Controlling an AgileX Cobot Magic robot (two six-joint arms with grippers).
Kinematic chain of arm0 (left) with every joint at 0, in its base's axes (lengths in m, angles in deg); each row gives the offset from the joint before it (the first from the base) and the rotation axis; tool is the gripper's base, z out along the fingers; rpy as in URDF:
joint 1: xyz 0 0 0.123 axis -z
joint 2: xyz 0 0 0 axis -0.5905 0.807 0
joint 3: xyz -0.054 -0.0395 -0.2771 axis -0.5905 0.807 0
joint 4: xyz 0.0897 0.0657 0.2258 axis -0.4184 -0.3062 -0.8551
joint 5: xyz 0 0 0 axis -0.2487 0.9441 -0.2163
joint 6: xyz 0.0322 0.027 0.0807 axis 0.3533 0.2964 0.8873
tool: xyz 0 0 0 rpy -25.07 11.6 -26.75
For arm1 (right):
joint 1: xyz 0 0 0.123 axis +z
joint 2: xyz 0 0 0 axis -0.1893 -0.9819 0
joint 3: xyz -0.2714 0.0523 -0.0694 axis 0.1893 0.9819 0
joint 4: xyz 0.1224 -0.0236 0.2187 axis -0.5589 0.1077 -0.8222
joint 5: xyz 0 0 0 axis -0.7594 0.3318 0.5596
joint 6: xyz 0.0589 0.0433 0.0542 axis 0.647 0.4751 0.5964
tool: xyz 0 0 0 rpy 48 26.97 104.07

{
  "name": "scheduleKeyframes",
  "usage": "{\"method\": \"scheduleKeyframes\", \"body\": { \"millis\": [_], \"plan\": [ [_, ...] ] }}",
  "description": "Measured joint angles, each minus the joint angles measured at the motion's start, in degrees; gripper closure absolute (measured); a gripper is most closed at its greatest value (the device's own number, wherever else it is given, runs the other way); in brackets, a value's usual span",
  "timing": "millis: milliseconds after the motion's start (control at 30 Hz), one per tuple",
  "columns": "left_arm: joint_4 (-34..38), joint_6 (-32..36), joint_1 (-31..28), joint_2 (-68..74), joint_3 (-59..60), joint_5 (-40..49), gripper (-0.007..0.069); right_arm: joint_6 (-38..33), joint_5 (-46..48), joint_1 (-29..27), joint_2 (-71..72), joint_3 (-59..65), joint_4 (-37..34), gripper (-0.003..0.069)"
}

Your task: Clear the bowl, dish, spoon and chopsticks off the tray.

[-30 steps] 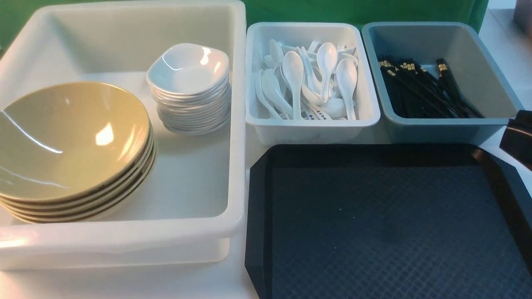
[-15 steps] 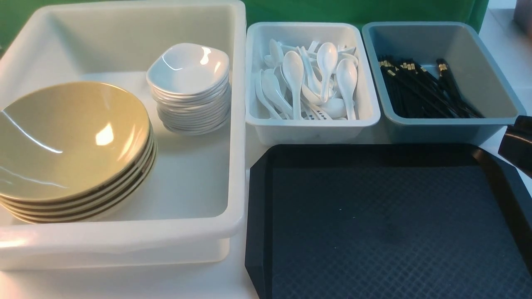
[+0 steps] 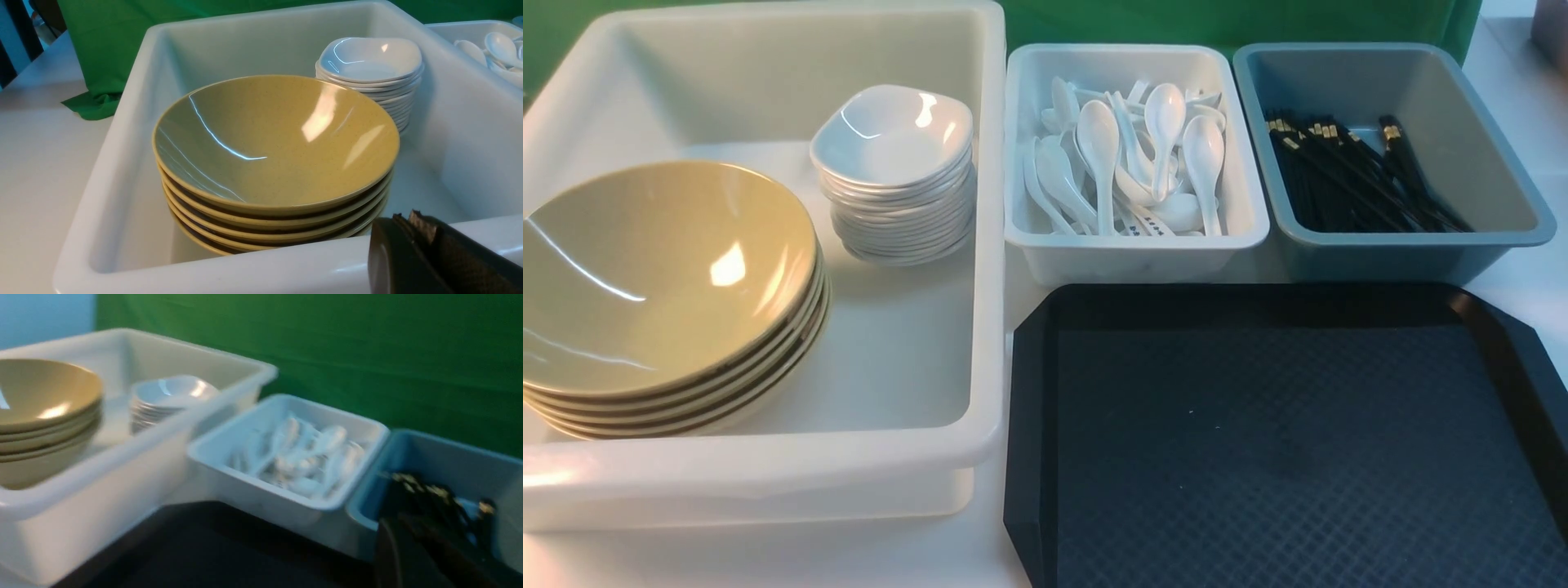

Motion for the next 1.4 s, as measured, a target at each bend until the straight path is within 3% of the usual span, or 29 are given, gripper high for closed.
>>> {"method": "scheduleKeyframes", "body": {
  "millis": [133,333,500,1400],
  "plan": [
    [0.0,0.0,0.0,0.0,0.0,0.0,0.0636,9.4,0.1,-10.7,7.7,8.6,6.7,0.0626],
    [0.0,0.0,0.0,0.0,0.0,0.0,0.0636,11.6,2.2,-18.2,18.0,19.5,8.4,0.0627],
    [0.0,0.0,0.0,0.0,0.0,0.0,0.0636,12.2,5.6,-18.6,19.4,22.7,8.5,0.0627],
    [0.0,0.0,0.0,0.0,0.0,0.0,0.0636,12.2,5.6,-18.6,19.4,22.7,8.4,0.0625]
  ]
}}
